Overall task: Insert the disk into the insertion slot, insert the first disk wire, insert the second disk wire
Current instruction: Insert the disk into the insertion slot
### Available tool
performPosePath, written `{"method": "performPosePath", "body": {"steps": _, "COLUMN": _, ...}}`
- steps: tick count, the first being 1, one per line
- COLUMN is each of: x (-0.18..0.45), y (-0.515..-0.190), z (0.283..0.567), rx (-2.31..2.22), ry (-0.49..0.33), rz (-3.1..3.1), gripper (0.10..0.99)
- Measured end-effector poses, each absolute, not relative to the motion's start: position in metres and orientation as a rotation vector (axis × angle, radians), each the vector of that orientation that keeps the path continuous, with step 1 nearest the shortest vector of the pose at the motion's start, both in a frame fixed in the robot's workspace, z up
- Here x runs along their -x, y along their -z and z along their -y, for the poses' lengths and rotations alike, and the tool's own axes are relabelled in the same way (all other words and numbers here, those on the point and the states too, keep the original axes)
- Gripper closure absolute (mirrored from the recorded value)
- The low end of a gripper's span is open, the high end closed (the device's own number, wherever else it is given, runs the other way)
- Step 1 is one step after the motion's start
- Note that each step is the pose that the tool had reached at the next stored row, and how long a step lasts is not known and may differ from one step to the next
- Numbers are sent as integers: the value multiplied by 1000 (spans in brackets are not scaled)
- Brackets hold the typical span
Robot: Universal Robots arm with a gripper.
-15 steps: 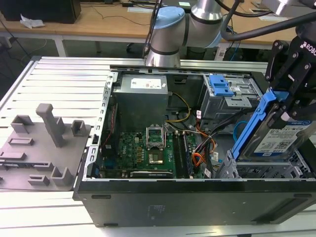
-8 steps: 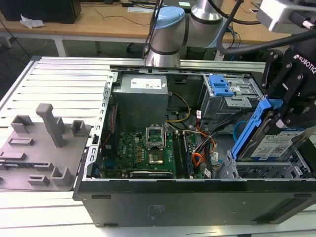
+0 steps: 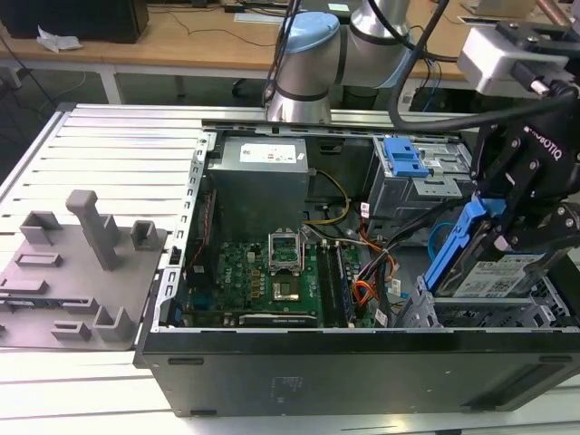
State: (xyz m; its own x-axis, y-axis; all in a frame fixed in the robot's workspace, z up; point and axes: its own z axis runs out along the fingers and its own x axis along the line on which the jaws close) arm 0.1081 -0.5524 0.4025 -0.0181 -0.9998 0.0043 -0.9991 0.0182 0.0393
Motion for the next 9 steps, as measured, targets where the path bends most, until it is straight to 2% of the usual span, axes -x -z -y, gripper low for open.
{"method": "performPosePath", "body": {"steps": 9, "x": -108, "y": -396, "z": 552, "rx": -2179, "ry": 39, "rz": 2219, "gripper": 706}}
